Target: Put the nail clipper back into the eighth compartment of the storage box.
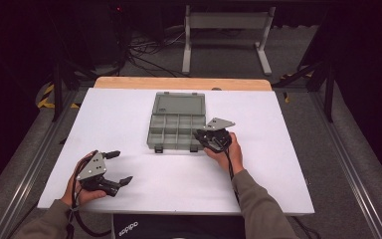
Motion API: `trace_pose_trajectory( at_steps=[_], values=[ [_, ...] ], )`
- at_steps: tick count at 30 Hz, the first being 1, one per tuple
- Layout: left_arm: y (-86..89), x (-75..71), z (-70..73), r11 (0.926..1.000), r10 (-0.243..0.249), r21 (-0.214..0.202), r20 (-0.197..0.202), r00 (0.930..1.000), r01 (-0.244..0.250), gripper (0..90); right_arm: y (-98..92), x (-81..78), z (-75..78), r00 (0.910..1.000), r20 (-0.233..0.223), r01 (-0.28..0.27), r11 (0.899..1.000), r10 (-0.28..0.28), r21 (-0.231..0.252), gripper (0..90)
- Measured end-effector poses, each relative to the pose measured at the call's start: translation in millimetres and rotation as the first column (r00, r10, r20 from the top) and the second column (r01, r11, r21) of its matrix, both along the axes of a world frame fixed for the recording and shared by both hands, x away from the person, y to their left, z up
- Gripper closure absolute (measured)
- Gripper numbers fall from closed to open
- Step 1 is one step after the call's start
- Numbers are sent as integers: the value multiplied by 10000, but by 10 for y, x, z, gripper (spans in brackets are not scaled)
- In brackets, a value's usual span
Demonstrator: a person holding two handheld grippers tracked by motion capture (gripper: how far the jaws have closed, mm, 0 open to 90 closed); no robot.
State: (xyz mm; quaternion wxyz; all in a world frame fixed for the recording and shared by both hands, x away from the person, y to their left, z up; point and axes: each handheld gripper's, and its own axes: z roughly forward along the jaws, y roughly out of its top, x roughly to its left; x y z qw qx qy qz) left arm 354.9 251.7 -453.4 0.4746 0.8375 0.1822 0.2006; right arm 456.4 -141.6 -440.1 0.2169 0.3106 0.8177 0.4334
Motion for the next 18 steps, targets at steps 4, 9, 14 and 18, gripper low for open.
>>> trace_pose_trajectory(
  at_steps=[4,9,14,18],
  values=[
    [-3,-3,-1,10000,37,-35,-34,10000,-37,72,12,-5,2,10000,24,-34,10000,34,-33,768],
    [-7,-6,3,9997,211,82,46,9998,-211,89,-17,-22,32,9994,352,-60,10000,61,-11,740],
    [-10,-4,-1,9990,451,47,81,9989,-451,120,-62,-40,76,9982,598,-11,9999,5,105,704],
    [-20,7,-10,9967,813,42,27,9967,-813,156,-68,-71,117,9969,787,-64,9999,55,111,645]
  ],
)
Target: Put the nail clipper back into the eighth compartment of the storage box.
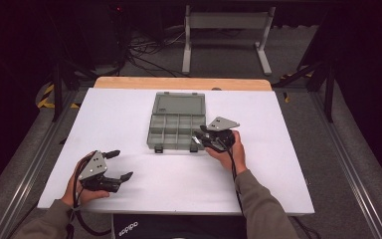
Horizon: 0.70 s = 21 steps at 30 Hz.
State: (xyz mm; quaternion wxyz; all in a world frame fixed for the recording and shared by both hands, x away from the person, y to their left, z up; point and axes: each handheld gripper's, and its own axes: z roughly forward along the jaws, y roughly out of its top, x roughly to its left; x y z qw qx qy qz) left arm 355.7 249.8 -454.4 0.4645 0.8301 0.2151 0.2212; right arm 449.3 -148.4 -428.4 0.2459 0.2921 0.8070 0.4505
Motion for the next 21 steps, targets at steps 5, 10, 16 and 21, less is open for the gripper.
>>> trace_pose_trajectory(
  at_steps=[5,10,16,21],
  values=[
    [1,10,-4,9999,117,-30,-46,9999,-117,174,-23,-42,74,9992,343,-226,9996,219,187,507],
    [-8,10,-7,9999,149,1,-77,9999,-149,176,-47,-122,139,9986,477,-225,9997,223,28,365],
    [-14,12,-8,9998,184,55,-87,9998,-183,171,-85,-212,159,9974,695,-150,9994,171,-314,278],
    [-31,57,-2,9998,208,24,-177,9996,-208,163,-105,-259,162,9975,689,-136,9996,153,-260,208]
  ],
)
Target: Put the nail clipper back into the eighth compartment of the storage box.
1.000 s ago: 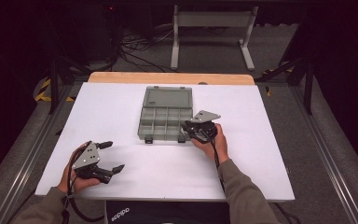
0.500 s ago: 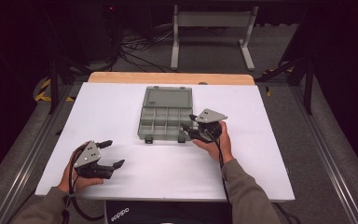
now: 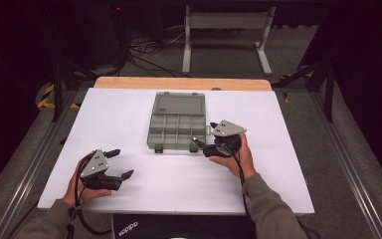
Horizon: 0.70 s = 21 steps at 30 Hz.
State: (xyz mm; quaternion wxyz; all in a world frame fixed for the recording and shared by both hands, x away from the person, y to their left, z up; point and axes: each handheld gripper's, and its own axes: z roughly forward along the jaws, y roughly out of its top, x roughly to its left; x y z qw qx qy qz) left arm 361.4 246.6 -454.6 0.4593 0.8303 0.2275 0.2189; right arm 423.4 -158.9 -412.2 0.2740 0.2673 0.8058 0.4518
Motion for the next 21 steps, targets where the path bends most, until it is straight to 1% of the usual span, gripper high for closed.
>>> trace_pose_trajectory(
  at_steps=[1,2,4,5,7,8,10,12,13,14,16,17,19,20,21],
  values=[
    [0,0,0,10000,0,0,0,10000,0,160,0,0,0,10000,0,0,10000,0,0,208],
    [-7,17,6,10000,-32,52,60,10000,32,159,-24,-36,0,10000,18,-33,9999,33,155,177],
    [-16,47,15,10000,-17,50,67,10000,17,159,-33,-48,0,10000,-4,-37,9999,37,159,170],
    [-18,65,20,10000,-15,48,121,9999,14,155,-42,-58,0,10000,-38,-63,9998,63,175,160],
    [-23,82,24,10000,-13,12,106,9999,13,146,-66,-87,-4,10000,-55,-41,9999,42,101,134],
    [-32,105,36,10000,9,-24,155,9999,-9,146,-66,-87,-4,10000,-55,-41,9999,42,101,134],
    [-51,130,56,10000,-5,41,261,9997,4,123,-103,-116,-5,10000,-26,-49,9999,49,129,123],
    [-88,186,89,10000,13,43,390,9992,-14,115,-148,-134,-2,9999,-86,-72,9999,73,147,115],
    [-88,186,89,10000,13,43,390,9992,-14,110,-148,-134,-2,9999,-86,-72,9999,73,147,115],
    [-102,216,97,10000,7,-29,384,9993,-6,110,-169,-137,1,10000,-82,-20,10000,20,66,110],
    [-112,272,108,10000,-31,-67,399,9992,33,109,-226,-141,6,9999,-97,119,9999,-118,82,107],
    [-121,322,112,10000,-41,-76,370,9993,44,109,-244,-141,7,9998,-85,165,9998,-164,100,106],
    [-125,351,115,9999,-58,-97,391,9992,62,109,-256,-140,9,9998,-85,178,9998,-177,126,105],
    [-126,393,122,9998,-123,-157,537,9985,131,110,-281,-146,15,9996,9,272,9994,-273,220,108],
    [-130,414,126,9998,-52,-188,649,9979,65,115,-287,-150,20,9995,67,304,9993,-305,194,120]
  ],
)
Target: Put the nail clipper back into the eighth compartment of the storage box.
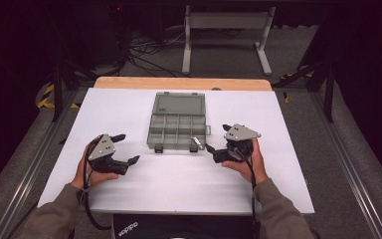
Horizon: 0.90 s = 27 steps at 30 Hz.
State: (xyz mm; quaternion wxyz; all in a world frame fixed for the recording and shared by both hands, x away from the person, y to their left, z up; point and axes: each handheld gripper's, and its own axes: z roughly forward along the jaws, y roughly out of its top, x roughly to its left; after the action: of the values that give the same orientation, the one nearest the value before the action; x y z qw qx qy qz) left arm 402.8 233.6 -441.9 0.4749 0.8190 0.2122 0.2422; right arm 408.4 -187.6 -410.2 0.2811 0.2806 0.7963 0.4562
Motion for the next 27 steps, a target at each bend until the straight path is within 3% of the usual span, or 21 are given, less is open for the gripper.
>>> trace_pose_trajectory(
  at_steps=[5,7,13,15,19,20,22,23,27],
  values=[
    [-33,79,15,10000,-62,-69,63,10000,62,118,-13,17,-16,10000,-42,85,9998,-86,-152,145],
    [-62,117,15,10000,-11,80,157,9999,10,124,-19,29,-40,9998,-105,150,9996,-153,-232,153],
    [-78,186,24,9992,260,294,288,9992,-269,221,-5,59,-110,9984,-315,438,9958,-465,-809,279],
    [-69,210,34,9992,232,312,277,9993,-240,300,-5,67,-126,9979,-383,495,9951,-529,-859,331],
    [-85,235,46,9982,67,600,90,9999,-72,497,-33,71,-120,9973,-427,556,9953,-591,-792,524],
    [-96,242,45,9965,12,832,6,10000,-12,596,-43,74,-121,9973,-523,482,9957,-524,-785,570],
    [-115,261,39,9940,-136,1083,-81,9999,144,702,-53,81,-126,9969,-679,355,9964,-407,-764,651],
    [-126,267,34,9933,-178,1140,-132,9998,192,784,-59,84,-130,9969,-728,237,9967,-293,-773,754],
    [-148,310,29,9906,-397,1296,-269,9988,429,896,-45,110,-146,9967,-798,65,9951,-145,-992,893]
  ],
)
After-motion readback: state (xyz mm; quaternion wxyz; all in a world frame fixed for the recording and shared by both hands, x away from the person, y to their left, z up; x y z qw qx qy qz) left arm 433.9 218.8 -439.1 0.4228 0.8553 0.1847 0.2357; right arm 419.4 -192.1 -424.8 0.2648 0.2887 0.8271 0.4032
